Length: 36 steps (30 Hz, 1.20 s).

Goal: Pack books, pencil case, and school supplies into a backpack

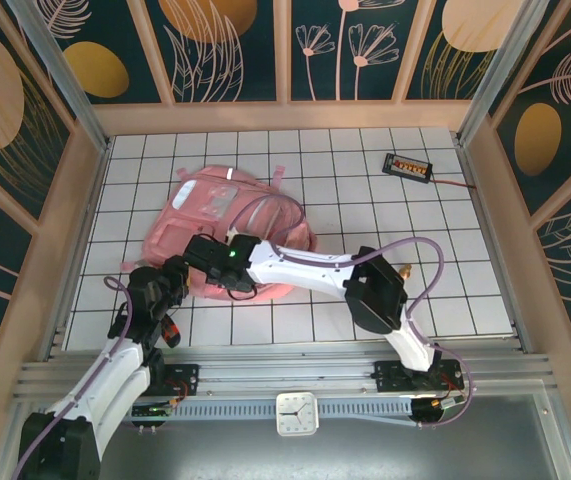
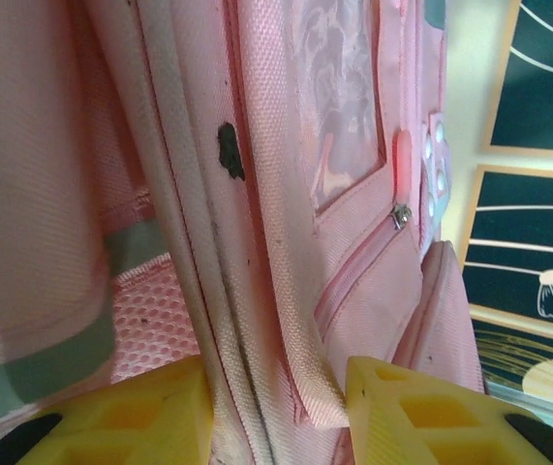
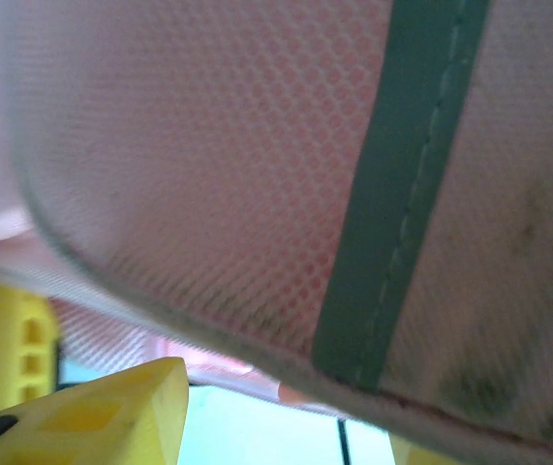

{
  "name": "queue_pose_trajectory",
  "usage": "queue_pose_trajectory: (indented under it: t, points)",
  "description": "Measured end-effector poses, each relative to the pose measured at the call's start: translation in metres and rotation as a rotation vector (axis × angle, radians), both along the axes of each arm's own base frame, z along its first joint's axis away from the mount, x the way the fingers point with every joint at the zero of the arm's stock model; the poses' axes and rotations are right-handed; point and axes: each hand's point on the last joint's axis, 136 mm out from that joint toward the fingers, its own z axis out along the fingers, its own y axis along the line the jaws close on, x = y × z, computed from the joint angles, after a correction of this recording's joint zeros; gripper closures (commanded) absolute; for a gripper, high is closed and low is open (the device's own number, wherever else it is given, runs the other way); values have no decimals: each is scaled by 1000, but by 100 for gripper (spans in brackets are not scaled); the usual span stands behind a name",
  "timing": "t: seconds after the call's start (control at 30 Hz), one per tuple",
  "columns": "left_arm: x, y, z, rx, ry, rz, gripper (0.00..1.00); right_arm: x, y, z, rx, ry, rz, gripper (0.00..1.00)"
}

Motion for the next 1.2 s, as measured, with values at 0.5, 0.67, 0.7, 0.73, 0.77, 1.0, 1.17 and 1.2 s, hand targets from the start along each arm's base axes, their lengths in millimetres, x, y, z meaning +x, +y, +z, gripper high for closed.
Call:
queue_pose_trajectory:
  t: [0.5,0.67,0.7,0.73,0.77,1.0,1.17,1.2]
  points:
    - [-8,-4,-1,-14,-24,-28,60,8,-21,-16,-119,26,-70,100]
    - [-9,-4,-3,18,-9,-47,48,8,-21,-10,-129,23,-52,100]
    - [-8,-5,-1,26,-7,-57,43,8,-20,-7,-131,21,-46,100]
    - [-7,-7,3,34,-10,-70,38,8,-20,-5,-133,20,-42,100]
    - [-5,-9,9,41,-18,-82,29,7,-20,-2,-137,15,-31,100]
    - [-1,-16,58,50,-94,-132,1,4,-15,3,-125,16,19,100]
    - [-11,-17,70,10,-115,-135,1,3,-11,15,-67,24,41,100]
    - [-12,-18,70,-8,-116,-133,1,4,-10,18,-54,26,44,100]
